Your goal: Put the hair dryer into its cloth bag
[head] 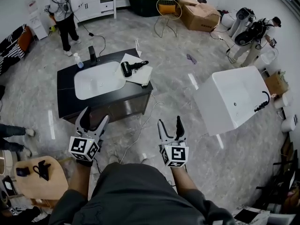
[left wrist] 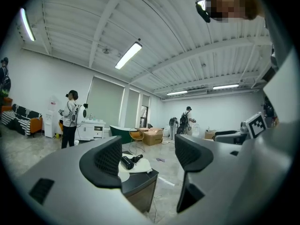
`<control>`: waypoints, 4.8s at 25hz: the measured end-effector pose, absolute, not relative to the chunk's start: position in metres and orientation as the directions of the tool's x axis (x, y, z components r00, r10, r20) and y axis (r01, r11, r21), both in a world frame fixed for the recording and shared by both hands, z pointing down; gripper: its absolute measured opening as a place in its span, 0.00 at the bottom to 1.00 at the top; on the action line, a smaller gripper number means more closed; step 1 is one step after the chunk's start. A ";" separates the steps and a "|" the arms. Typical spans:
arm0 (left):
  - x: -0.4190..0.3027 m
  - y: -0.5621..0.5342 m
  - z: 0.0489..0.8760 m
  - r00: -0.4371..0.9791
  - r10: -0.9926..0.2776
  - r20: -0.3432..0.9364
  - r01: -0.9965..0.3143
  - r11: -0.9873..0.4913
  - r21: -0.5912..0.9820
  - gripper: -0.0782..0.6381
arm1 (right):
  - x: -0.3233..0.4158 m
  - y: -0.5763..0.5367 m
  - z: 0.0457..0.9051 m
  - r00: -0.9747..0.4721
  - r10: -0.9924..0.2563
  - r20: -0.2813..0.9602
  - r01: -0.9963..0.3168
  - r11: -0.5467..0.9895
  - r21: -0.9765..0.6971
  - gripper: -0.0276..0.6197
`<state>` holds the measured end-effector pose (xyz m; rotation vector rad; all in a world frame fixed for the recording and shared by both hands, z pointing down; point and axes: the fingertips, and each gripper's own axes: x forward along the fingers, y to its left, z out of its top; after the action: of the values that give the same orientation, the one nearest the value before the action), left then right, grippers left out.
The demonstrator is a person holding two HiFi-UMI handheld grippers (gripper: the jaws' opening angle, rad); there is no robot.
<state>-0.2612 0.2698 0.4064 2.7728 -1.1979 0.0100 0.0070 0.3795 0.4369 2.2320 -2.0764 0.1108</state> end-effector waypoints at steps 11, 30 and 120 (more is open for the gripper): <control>-0.232 0.270 0.419 0.619 -0.783 0.062 -0.784 -0.611 0.111 0.60 | 0.059 0.368 0.446 0.007 -0.992 0.128 -1.000 -0.003 0.028 0.54; -0.175 0.037 0.449 0.703 -0.705 0.099 -0.710 -0.686 0.160 0.60 | 0.099 0.164 0.457 0.114 -0.976 0.187 -0.993 -0.105 0.056 0.54; -0.226 -0.055 0.508 0.233 -0.898 0.374 -0.972 -0.205 0.114 0.59 | 0.022 -0.161 0.818 -0.191 0.050 0.980 0.087 0.996 -0.034 0.43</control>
<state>-0.2264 -0.0551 0.5084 2.1885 -1.7355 0.3224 0.0219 -0.1608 0.8177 -0.1010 -1.7641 -0.0332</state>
